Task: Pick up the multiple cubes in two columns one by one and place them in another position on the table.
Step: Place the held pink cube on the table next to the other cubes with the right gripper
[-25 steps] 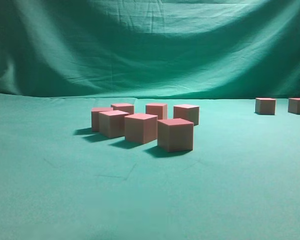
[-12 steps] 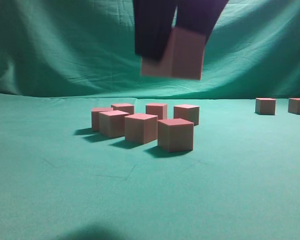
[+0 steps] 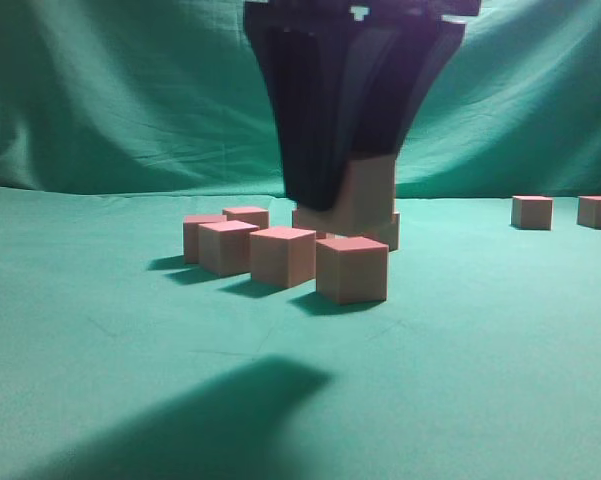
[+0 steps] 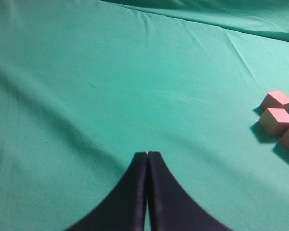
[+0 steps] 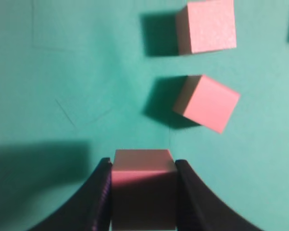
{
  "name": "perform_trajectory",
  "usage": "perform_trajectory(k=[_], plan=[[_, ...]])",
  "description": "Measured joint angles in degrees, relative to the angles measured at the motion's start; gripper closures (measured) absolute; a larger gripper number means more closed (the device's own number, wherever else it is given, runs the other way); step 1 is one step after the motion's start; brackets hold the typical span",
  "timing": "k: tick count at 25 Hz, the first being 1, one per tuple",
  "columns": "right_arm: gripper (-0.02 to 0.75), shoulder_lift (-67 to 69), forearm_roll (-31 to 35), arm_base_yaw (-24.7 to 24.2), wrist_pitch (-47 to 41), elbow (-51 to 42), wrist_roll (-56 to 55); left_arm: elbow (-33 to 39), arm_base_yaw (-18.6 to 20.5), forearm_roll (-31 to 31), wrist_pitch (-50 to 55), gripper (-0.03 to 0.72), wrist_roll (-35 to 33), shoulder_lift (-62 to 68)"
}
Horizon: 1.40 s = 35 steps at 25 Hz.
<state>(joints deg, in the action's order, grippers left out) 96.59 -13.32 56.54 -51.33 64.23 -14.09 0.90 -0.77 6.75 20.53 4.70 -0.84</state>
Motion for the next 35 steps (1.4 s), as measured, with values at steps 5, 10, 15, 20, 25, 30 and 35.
perform_trajectory(k=[5, 10, 15, 20, 25, 30, 35], plan=[[0.481, 2.0, 0.2, 0.0, 1.5, 0.0, -0.1, 0.0, 0.0, 0.0, 0.0, 0.688, 0.0, 0.0], [0.481, 4.7, 0.2, 0.0, 2.0, 0.0, -0.1, 0.0, 0.0, 0.0, 0.0, 0.688, 0.0, 0.0], [0.481, 5.9, -0.8, 0.0, 3.0, 0.0, -2.1, 0.0, 0.0, 0.0, 0.0, 0.688, 0.0, 0.0], [0.481, 6.6, -2.8, 0.0, 3.2, 0.0, -4.7, 0.0, 0.0, 0.0, 0.0, 0.688, 0.0, 0.0], [0.481, 6.6, -4.0, 0.0, 3.1, 0.0, -4.9, 0.0, 0.0, 0.0, 0.0, 0.688, 0.0, 0.0], [0.481, 6.6, -4.3, 0.0, 2.1, 0.0, -5.0, 0.0, 0.0, 0.0, 0.0, 0.688, 0.0, 0.0], [0.481, 6.6, -4.3, 0.0, 1.6, 0.0, -5.0, 0.0, 0.0, 0.0, 0.0, 0.688, 0.0, 0.0]])
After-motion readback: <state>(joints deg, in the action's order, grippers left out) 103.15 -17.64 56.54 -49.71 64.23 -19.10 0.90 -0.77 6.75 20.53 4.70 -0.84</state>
